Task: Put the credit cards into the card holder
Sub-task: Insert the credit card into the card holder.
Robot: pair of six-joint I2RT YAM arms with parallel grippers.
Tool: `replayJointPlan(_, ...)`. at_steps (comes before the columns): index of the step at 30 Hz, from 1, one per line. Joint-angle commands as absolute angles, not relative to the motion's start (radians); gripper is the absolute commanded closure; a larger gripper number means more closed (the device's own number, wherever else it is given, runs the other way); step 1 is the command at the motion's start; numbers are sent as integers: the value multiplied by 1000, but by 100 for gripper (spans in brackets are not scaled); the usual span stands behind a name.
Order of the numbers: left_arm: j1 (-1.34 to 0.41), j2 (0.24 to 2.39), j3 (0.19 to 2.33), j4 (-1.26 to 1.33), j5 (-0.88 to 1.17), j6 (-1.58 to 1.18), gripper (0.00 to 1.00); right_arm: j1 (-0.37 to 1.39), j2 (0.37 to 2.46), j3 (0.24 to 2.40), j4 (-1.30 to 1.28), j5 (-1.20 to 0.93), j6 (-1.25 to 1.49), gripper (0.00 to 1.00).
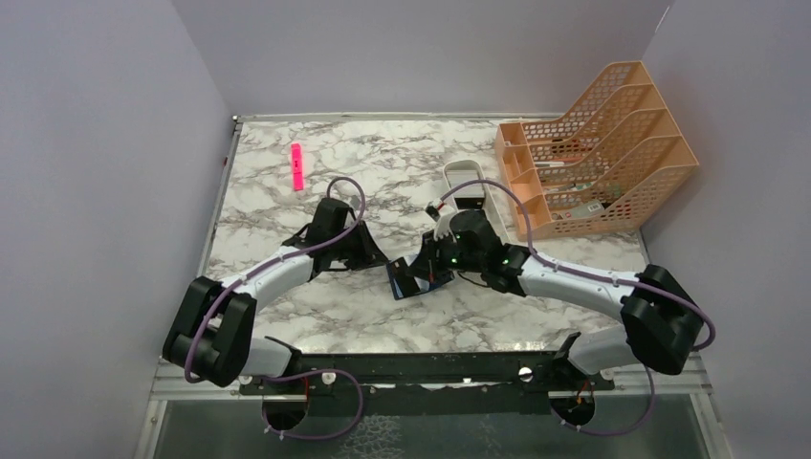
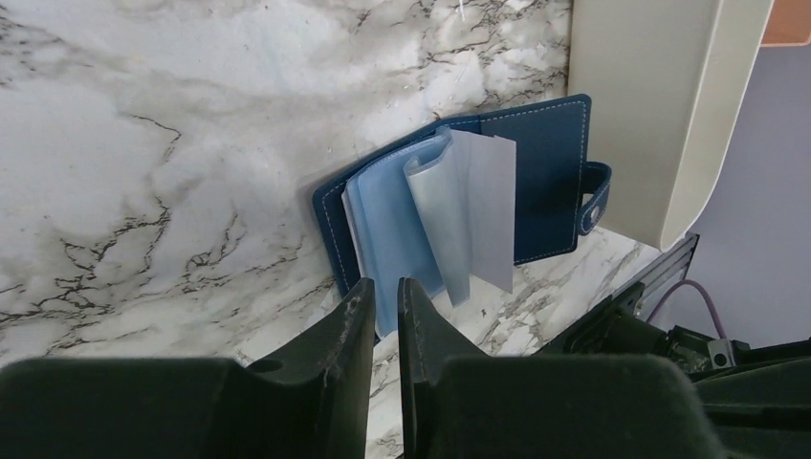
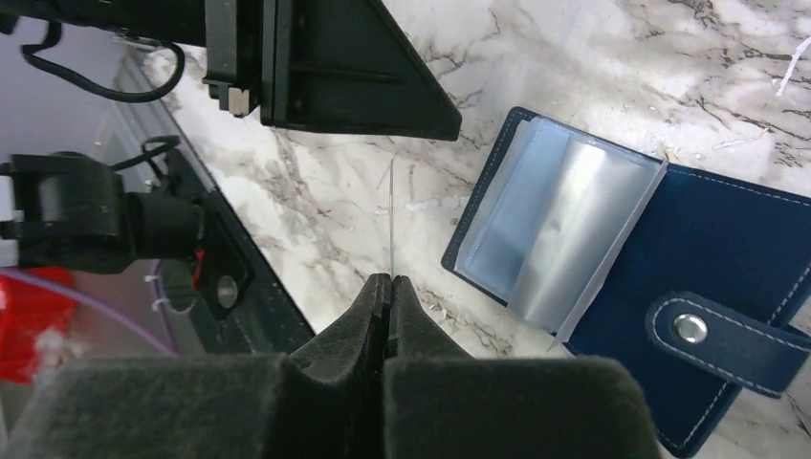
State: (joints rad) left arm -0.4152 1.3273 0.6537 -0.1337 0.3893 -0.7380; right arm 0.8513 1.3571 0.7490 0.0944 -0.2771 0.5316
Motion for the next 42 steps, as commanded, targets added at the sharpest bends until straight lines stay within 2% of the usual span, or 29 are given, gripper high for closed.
replayJointPlan(1, -413, 1370, 628, -16, 467, -781, 84, 879, 1440, 800, 104, -132, 473, 99)
replayJointPlan(6, -414, 1398, 626, -7, 484, -774, 90, 882, 1497, 828, 79, -66, 439, 99)
replayJointPlan(29, -414, 1440, 624, 34, 503, -788, 89, 949, 1469, 853, -16, 153, 391, 99)
replayJointPlan(42, -417, 1533, 633, 93, 539, -798, 88, 962, 1459, 858, -13, 232, 354, 99)
